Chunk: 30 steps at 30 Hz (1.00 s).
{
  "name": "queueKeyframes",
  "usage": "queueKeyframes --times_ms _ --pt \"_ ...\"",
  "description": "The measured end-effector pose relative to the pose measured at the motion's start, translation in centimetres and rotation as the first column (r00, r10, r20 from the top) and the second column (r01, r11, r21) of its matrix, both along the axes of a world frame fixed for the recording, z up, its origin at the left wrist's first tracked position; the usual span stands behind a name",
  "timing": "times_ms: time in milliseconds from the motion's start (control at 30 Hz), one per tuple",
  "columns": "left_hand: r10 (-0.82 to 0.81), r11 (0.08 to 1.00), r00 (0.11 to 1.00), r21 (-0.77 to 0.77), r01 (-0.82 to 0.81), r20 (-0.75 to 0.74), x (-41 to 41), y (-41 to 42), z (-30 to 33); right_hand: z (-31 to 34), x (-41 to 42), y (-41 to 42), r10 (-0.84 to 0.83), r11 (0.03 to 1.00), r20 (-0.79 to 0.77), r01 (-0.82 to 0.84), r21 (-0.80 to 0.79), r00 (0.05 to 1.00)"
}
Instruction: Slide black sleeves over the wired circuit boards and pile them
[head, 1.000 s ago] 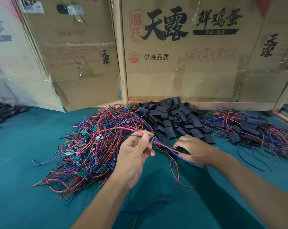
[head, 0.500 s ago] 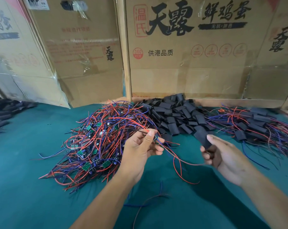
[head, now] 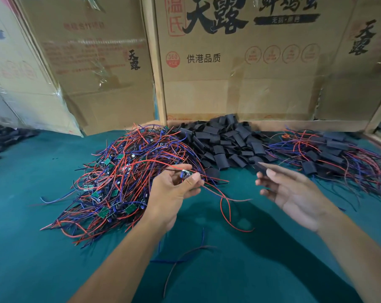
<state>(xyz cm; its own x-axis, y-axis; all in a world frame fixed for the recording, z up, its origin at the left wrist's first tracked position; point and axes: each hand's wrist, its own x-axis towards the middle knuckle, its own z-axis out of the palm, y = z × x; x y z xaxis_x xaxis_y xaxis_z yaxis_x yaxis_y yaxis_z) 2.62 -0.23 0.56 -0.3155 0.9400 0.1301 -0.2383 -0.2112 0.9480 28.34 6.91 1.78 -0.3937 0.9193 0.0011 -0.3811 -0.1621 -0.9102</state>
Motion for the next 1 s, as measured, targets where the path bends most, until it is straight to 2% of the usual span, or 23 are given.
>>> queueKeyframes --times_ms 67,100,133,200,233,300,433,567,700,800,900,1000 --pt "0.023 0.999 0.999 0.022 -0.024 0.025 0.0 -0.1 0.2 0.7 -0.3 -1.0 -0.072 0.967 0.230 0.012 0.253 0.970" --pt "0.042 0.999 0.999 0.034 -0.042 0.021 0.0 -0.1 0.2 1.1 -0.5 -1.6 -0.182 0.907 0.382 0.004 0.422 0.906" --pt "0.059 0.997 0.998 0.042 -0.059 0.013 0.1 0.0 0.2 1.5 -0.8 -2.4 -0.299 0.810 0.478 -0.045 0.584 0.826" --pt "0.082 0.995 0.997 0.053 -0.081 -0.010 0.5 0.1 0.0 2.1 -1.9 -4.3 -0.426 0.577 0.513 -0.212 0.788 0.745" --pt "0.087 0.994 0.996 0.062 -0.085 -0.030 0.8 0.1 -0.1 2.1 -2.7 -5.0 -0.420 0.509 0.531 -0.294 0.809 0.736" --pt "0.078 0.994 0.994 0.079 -0.072 -0.074 1.2 0.1 -0.2 1.5 -3.9 -5.9 -0.353 0.475 0.611 -0.427 0.769 0.708" --pt "0.038 0.995 0.999 0.098 -0.036 -0.027 1.1 0.0 0.0 -0.3 -4.5 -5.6 -0.228 0.550 0.763 -0.567 0.613 0.605" --pt "0.029 0.995 1.000 0.098 -0.029 0.008 0.9 -0.2 0.6 -1.2 -4.5 -5.0 -0.182 0.564 0.751 -0.558 0.608 0.635" --pt "0.036 0.993 0.999 0.109 -0.040 0.035 0.3 -0.6 1.7 -1.2 -4.1 -4.6 -0.200 0.563 0.775 -0.577 0.592 0.600" --pt "0.027 0.992 0.992 0.122 -0.042 0.125 -0.1 -0.8 2.4 -1.1 -4.1 -4.6 -0.204 0.565 0.761 -0.561 0.605 0.615" --pt "-0.073 0.995 0.964 0.087 0.052 0.257 0.9 -0.8 2.1 -1.1 -4.4 -4.9 -0.236 0.546 0.747 -0.551 0.631 0.622" --pt "-0.187 0.982 0.962 0.025 0.186 0.200 2.1 -1.0 1.1 -1.0 -4.6 -5.1 -0.249 0.539 0.742 -0.547 0.640 0.623"
